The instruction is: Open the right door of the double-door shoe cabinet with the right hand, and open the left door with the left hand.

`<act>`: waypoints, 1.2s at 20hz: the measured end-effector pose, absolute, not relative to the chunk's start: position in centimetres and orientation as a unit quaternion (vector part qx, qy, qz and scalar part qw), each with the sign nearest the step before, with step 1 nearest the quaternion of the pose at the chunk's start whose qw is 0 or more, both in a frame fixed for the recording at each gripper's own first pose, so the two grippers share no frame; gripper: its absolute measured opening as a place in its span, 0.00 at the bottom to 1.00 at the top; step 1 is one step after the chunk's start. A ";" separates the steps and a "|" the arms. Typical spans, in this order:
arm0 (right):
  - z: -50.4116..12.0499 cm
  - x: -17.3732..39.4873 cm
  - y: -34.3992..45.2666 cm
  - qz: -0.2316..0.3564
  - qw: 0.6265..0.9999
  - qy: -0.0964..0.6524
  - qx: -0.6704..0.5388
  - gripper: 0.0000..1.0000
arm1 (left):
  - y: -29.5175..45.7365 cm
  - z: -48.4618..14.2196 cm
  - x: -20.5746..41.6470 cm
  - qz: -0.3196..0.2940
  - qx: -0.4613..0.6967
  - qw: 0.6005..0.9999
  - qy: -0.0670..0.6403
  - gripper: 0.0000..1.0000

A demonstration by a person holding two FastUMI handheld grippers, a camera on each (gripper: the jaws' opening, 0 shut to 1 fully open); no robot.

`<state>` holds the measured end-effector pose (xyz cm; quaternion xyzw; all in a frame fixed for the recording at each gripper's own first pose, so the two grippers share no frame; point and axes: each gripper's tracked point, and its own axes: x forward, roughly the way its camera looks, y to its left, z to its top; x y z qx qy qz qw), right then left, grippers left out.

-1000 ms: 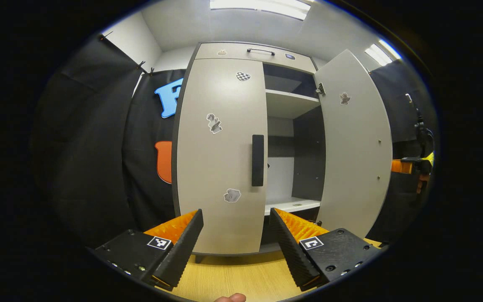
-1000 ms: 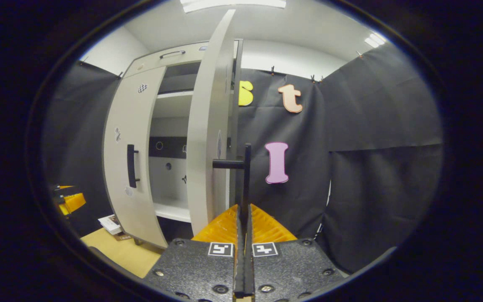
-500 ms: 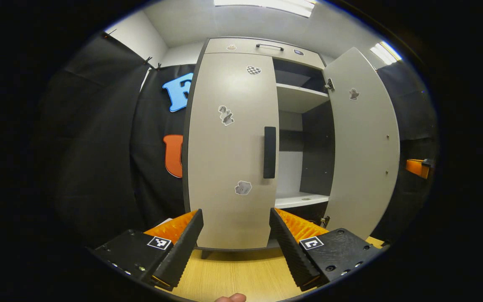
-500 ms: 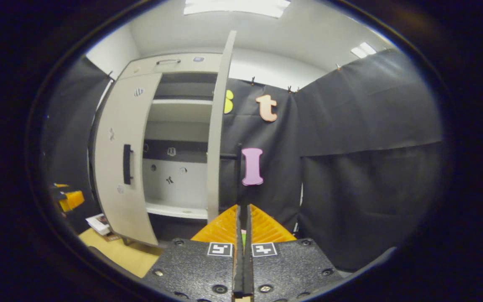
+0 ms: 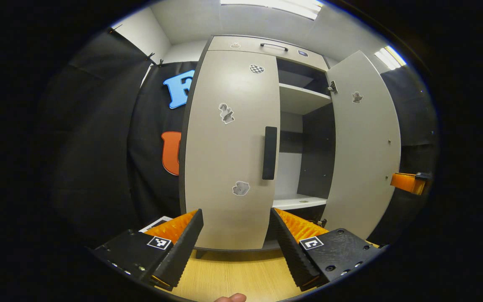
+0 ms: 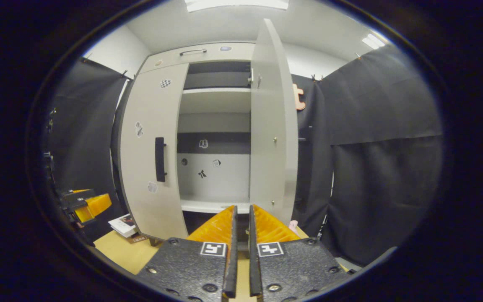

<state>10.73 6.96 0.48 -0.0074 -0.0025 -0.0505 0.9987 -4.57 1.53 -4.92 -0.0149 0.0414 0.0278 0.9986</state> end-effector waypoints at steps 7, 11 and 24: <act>0.2 13.1 7.6 -0.034 0.999 -0.006 -0.007 0.75 | 0.0 -3.2 -2.6 0.014 -0.017 1.000 0.018 0.95; 0.3 13.2 7.0 -0.037 0.999 -0.008 0.001 0.81 | -2.2 -0.7 0.7 -0.019 -0.022 1.000 -0.003 0.95; -0.1 13.3 7.0 -0.030 1.000 -0.002 -0.006 0.81 | -5.4 1.6 13.3 -0.033 0.020 0.999 -0.015 0.94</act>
